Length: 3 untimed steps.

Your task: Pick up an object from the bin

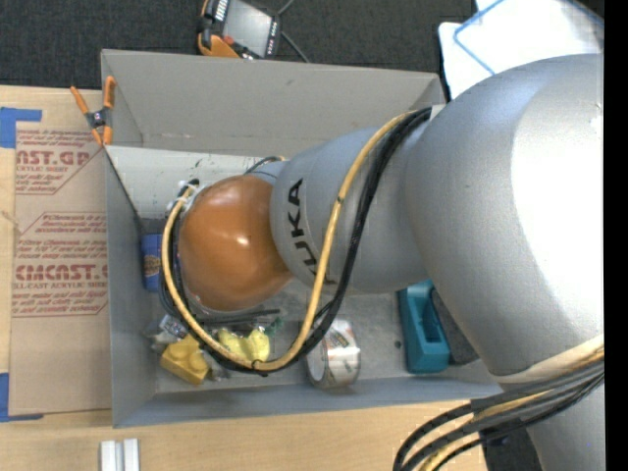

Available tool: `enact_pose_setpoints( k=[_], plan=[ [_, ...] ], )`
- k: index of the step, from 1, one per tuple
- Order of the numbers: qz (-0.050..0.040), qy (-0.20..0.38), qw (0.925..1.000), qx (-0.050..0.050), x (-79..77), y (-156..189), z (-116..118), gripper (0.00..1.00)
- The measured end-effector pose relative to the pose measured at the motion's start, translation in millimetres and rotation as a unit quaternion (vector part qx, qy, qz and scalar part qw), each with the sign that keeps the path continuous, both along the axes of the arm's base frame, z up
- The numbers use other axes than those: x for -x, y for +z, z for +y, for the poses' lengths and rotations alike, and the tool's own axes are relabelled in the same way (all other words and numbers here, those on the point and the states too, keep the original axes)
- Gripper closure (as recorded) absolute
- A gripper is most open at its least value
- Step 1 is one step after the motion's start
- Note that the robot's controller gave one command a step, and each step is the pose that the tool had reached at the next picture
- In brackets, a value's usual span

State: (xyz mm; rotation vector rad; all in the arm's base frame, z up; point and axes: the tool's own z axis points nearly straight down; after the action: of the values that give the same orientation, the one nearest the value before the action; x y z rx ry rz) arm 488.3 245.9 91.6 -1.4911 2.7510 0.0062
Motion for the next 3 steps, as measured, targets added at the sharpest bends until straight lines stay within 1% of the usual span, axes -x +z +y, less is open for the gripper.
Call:
enact_pose_setpoints(
  k=[1, 3],
  plan=[
    [0.0001, 0.0, 1.0, 0.0, 0.3, 14.6, 0.5, 1.0],
    [-0.001, -0.001, 1.0, -0.002, 0.3, 24.7, 1.8, 1.0]
  ],
)
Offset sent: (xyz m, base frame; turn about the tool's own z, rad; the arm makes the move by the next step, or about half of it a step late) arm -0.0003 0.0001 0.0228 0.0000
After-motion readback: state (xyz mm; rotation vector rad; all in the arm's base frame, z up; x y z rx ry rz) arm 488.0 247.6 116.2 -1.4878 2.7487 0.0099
